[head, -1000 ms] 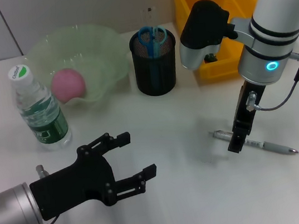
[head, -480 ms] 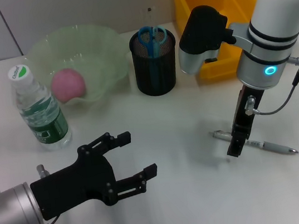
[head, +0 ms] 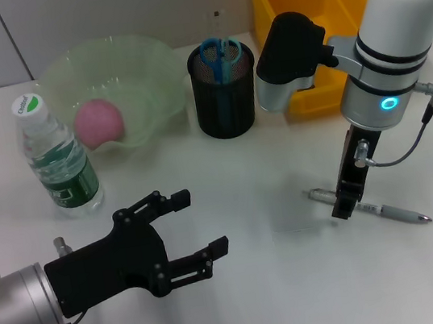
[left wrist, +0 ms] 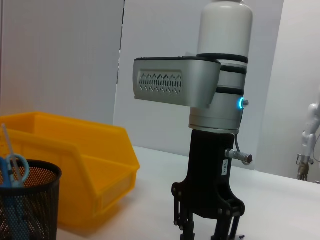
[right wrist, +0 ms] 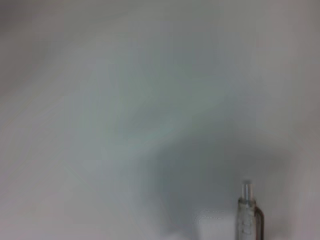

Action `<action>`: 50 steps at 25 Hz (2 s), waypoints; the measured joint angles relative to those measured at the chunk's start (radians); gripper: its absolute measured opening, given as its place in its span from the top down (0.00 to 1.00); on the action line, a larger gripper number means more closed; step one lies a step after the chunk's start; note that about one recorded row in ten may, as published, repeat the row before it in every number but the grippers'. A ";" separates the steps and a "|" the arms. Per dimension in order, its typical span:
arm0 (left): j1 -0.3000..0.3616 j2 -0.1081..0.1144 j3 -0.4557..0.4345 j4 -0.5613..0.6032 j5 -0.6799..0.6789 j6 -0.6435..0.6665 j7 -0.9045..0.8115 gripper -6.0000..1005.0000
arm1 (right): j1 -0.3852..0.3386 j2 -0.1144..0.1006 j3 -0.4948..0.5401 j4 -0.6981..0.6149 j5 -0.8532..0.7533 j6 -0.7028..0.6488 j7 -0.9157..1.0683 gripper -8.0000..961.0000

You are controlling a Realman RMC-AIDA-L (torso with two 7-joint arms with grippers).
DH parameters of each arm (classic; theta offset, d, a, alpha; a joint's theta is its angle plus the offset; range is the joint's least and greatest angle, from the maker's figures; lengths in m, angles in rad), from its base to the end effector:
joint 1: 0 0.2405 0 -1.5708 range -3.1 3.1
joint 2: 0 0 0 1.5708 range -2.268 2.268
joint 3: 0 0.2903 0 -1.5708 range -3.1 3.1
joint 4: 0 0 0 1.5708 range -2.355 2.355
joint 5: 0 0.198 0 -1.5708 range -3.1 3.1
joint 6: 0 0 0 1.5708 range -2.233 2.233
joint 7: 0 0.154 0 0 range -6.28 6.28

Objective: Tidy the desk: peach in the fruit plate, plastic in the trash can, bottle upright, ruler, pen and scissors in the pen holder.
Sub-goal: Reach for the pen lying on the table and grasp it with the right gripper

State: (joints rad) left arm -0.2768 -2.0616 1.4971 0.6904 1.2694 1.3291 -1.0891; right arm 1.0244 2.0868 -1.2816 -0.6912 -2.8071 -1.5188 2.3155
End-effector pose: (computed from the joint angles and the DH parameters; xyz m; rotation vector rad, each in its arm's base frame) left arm -0.2645 0.2766 -0.0820 -2.7334 -0.3787 -0.8690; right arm 0.2056 0.4016 -0.0640 -2.7326 0.7190 -1.0179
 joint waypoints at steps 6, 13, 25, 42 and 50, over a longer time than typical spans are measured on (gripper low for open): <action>-0.001 0.000 -0.001 0.001 -0.002 0.001 0.000 0.13 | 0.000 0.001 -0.002 0.000 0.000 0.018 0.001 0.50; -0.002 0.000 -0.002 0.002 -0.001 0.002 0.000 0.13 | 0.003 0.001 -0.004 0.004 0.000 0.026 0.003 0.53; -0.004 0.000 -0.002 0.000 0.000 0.004 0.000 0.13 | 0.003 0.003 -0.030 0.006 0.000 0.039 0.016 0.53; -0.004 0.002 0.000 0.000 0.001 0.007 0.000 0.13 | 0.002 0.004 -0.030 0.006 0.003 0.040 0.016 0.57; -0.004 0.002 0.001 0.000 0.001 0.007 0.000 0.13 | 0.002 0.004 -0.030 0.005 0.003 0.040 0.016 0.59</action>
State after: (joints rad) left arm -0.2807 -2.0601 1.4979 0.6903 1.2701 1.3361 -1.0891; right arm 1.0268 2.0908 -1.3115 -0.6857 -2.8041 -1.4789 2.3318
